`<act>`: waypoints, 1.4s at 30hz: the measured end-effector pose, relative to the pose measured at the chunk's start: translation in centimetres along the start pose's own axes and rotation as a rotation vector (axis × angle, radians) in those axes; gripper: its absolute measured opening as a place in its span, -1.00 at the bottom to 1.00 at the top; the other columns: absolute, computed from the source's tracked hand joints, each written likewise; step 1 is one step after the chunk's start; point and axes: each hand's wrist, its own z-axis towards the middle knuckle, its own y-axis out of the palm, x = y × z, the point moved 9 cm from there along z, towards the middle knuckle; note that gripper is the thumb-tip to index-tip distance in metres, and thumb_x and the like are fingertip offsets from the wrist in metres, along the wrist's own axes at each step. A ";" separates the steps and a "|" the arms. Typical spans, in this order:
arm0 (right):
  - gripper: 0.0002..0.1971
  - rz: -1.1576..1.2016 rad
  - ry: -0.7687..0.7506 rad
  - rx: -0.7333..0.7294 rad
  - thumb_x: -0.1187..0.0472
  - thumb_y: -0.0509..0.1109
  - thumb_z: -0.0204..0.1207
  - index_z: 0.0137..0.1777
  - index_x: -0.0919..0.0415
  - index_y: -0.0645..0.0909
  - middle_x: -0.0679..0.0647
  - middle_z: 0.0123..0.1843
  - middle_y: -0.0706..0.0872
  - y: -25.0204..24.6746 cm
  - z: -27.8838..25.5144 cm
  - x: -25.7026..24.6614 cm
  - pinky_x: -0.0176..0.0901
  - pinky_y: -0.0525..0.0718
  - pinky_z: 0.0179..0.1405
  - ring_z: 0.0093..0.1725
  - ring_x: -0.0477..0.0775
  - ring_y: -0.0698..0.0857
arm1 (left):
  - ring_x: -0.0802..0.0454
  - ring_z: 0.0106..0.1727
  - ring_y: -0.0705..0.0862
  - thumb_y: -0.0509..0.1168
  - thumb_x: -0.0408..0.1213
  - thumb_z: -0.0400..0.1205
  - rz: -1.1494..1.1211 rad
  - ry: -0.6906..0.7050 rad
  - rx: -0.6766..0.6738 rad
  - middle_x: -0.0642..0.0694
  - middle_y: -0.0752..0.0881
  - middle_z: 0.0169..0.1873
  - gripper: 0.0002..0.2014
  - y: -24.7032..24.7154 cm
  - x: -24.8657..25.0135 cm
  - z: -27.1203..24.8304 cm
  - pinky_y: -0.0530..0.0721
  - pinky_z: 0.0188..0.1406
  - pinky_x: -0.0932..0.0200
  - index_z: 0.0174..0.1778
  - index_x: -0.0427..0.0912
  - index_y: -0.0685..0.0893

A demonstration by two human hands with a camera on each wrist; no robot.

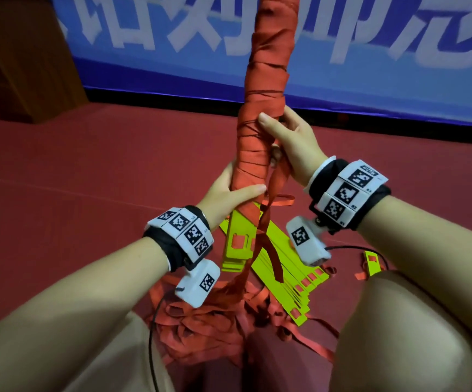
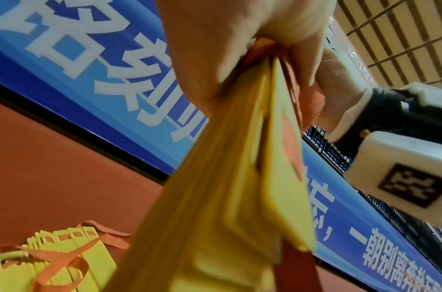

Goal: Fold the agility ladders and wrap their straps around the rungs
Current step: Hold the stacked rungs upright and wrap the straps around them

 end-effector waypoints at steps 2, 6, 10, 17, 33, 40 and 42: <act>-0.91 -0.020 0.001 -0.037 0.19 0.38 0.61 0.07 0.11 0.60 0.01 -0.42 0.61 0.7 0.0 0.2 -0.29 0.50 -0.70 -0.69 -0.06 0.44 | 0.13 -0.16 0.73 0.47 -0.28 0.35 -0.032 0.010 0.020 0.08 0.74 -0.07 -0.46 -0.2 0.0 -0.6 0.73 -0.02 0.09 0.24 0.08 0.52; -0.83 0.011 0.034 -0.097 0.20 0.39 0.60 0.16 0.13 0.60 0.07 -0.38 0.57 1.8 0.3 -0.1 -0.26 0.55 -0.66 -0.66 -0.07 0.44 | 0.31 -0.07 0.70 0.49 -0.29 0.39 0.045 0.090 0.120 0.14 0.73 0.02 -0.40 -1.6 1.2 -1.3 0.65 0.03 0.29 0.35 0.06 0.49; -0.71 -0.117 0.101 -0.019 0.09 0.43 0.57 0.27 0.04 0.65 0.09 -0.26 0.59 1.4 0.6 0.0 -0.27 0.54 -0.64 -0.65 -0.07 0.42 | 0.42 -0.03 0.66 0.52 -0.35 0.46 0.152 0.162 0.273 0.02 0.68 0.15 -0.26 -3.3 1.9 -1.2 0.56 0.04 0.48 0.55 -0.09 0.37; -0.35 -0.381 0.000 0.123 -0.13 0.48 0.47 0.54 -0.08 0.41 0.07 0.01 0.79 0.7 0.6 -0.2 -0.09 0.67 -0.47 -0.54 0.03 0.62 | 0.17 -0.01 0.69 0.52 -0.35 0.50 0.250 0.150 0.458 0.19 0.70 0.00 -0.25 -3.4 0.9 -0.3 0.56 0.05 0.27 0.57 0.05 0.36; -0.36 -0.042 -0.098 0.141 0.18 0.51 0.44 0.53 0.03 0.44 0.12 -0.07 0.72 -3.1 2.0 -1.5 -0.20 0.60 -0.44 -0.33 -0.06 0.68 | 0.17 -0.08 0.72 0.51 -0.03 0.35 -0.001 0.058 0.087 0.07 0.75 -0.10 -0.54 1.9 0.7 4.6 0.64 -0.09 0.33 0.15 0.06 0.60; -0.60 0.085 -0.089 0.092 0.33 0.39 0.56 0.41 0.18 0.56 0.04 -0.13 0.78 -3.1 1.4 -2.9 -0.24 0.71 -0.30 -0.22 -0.07 0.75 | 0.13 -0.23 0.73 0.46 -0.27 0.44 -0.153 0.084 0.069 0.01 0.75 -0.17 -0.61 3.7 2.0 3.7 0.72 -0.14 0.15 0.17 -0.04 0.60; -0.71 -0.074 -0.081 0.123 0.22 0.37 0.61 0.32 0.12 0.63 -0.05 -0.32 0.73 -3.5 1.4 -2.7 -0.28 0.57 -0.58 -0.49 -0.11 0.65 | 0.07 -0.23 0.70 0.51 -0.31 0.46 -0.146 0.074 0.137 0.01 0.75 -0.17 -0.63 3.4 1.9 3.4 0.69 -0.12 0.15 0.13 -0.01 0.60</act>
